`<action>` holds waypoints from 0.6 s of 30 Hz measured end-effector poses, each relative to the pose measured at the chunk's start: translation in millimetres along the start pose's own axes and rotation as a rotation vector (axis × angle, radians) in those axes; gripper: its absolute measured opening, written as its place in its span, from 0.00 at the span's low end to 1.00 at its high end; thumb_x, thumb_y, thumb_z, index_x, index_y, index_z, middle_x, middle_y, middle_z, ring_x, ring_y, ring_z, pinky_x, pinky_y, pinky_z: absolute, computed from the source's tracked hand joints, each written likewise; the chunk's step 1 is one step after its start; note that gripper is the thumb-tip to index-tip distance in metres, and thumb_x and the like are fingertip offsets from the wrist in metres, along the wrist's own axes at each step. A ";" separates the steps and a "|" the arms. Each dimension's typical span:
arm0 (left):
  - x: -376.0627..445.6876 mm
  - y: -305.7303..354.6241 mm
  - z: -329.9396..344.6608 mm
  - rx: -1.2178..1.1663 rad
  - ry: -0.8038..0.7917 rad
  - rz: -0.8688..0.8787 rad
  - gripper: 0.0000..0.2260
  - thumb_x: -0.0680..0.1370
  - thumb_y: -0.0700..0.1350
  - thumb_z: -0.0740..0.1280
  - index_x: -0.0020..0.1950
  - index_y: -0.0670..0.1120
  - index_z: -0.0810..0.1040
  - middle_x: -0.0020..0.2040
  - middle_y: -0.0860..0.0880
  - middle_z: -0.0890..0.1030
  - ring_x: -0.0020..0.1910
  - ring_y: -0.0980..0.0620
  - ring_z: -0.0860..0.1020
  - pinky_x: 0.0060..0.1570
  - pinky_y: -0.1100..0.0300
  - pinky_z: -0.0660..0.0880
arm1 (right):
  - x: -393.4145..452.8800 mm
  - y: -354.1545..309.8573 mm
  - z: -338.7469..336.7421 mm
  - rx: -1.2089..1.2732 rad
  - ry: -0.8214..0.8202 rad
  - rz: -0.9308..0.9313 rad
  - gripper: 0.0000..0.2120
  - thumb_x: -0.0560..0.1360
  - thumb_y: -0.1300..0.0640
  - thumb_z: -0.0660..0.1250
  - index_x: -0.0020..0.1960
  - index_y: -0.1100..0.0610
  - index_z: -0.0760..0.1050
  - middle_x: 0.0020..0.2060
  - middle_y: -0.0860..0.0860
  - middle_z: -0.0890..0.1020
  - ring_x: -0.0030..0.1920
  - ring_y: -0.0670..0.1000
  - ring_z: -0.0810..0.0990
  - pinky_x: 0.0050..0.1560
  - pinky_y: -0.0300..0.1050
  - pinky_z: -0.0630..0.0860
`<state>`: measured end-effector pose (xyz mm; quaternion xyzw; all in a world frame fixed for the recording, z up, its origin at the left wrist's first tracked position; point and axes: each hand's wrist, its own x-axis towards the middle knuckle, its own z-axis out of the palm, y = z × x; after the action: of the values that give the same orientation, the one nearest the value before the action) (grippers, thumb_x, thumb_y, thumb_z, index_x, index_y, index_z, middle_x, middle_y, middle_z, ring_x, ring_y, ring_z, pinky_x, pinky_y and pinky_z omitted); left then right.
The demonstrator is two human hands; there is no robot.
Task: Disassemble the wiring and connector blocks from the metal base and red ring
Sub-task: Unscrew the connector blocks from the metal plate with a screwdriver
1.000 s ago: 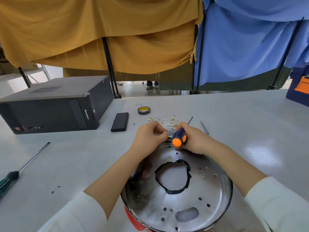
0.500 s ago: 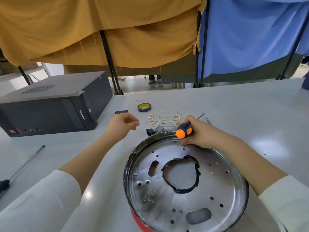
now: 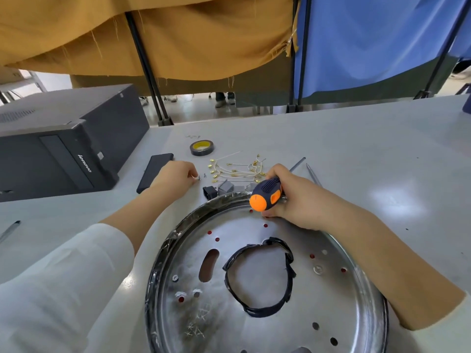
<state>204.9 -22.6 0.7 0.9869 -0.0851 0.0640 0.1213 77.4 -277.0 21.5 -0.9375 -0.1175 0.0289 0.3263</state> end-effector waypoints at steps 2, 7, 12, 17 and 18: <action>2.1 -1.0 1.6 -0.002 0.003 0.004 0.07 0.78 0.41 0.65 0.53 0.44 0.80 0.53 0.46 0.81 0.52 0.47 0.77 0.51 0.59 0.72 | -0.1 -0.2 -0.2 -0.004 0.000 0.003 0.23 0.71 0.51 0.73 0.54 0.44 0.59 0.49 0.48 0.79 0.47 0.50 0.77 0.52 0.50 0.75; -1.2 -1.5 -0.2 -0.014 -0.036 -0.022 0.14 0.78 0.45 0.64 0.62 0.45 0.72 0.52 0.47 0.80 0.48 0.50 0.74 0.45 0.60 0.69 | 0.2 -1.2 0.1 0.006 0.004 0.010 0.23 0.71 0.51 0.73 0.54 0.45 0.59 0.49 0.47 0.78 0.46 0.48 0.76 0.49 0.47 0.74; -27.4 6.2 -7.0 -0.131 0.035 -0.039 0.22 0.78 0.43 0.63 0.71 0.44 0.62 0.52 0.46 0.78 0.46 0.49 0.74 0.45 0.58 0.70 | -0.1 -0.8 1.5 0.015 0.042 0.033 0.23 0.70 0.51 0.74 0.52 0.43 0.59 0.46 0.44 0.77 0.46 0.48 0.75 0.47 0.47 0.73; -76.3 23.6 -29.8 -0.375 0.088 -0.008 0.11 0.79 0.50 0.62 0.60 0.49 0.74 0.51 0.53 0.78 0.43 0.54 0.75 0.42 0.62 0.69 | -4.0 -3.7 3.6 -0.071 0.087 0.061 0.22 0.71 0.51 0.71 0.49 0.42 0.57 0.42 0.44 0.76 0.43 0.50 0.76 0.47 0.52 0.75; -86.7 26.7 -37.2 -0.436 0.043 -0.017 0.10 0.79 0.51 0.61 0.57 0.50 0.76 0.51 0.53 0.79 0.43 0.54 0.76 0.44 0.61 0.70 | -5.3 -4.7 4.0 -0.086 0.099 0.067 0.21 0.71 0.51 0.71 0.49 0.42 0.57 0.41 0.43 0.75 0.43 0.50 0.76 0.46 0.51 0.74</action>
<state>111.4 -25.6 29.9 0.9364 -0.0858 0.0640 0.3342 70.8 -272.3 21.1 -0.9543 -0.0710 -0.0116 0.2901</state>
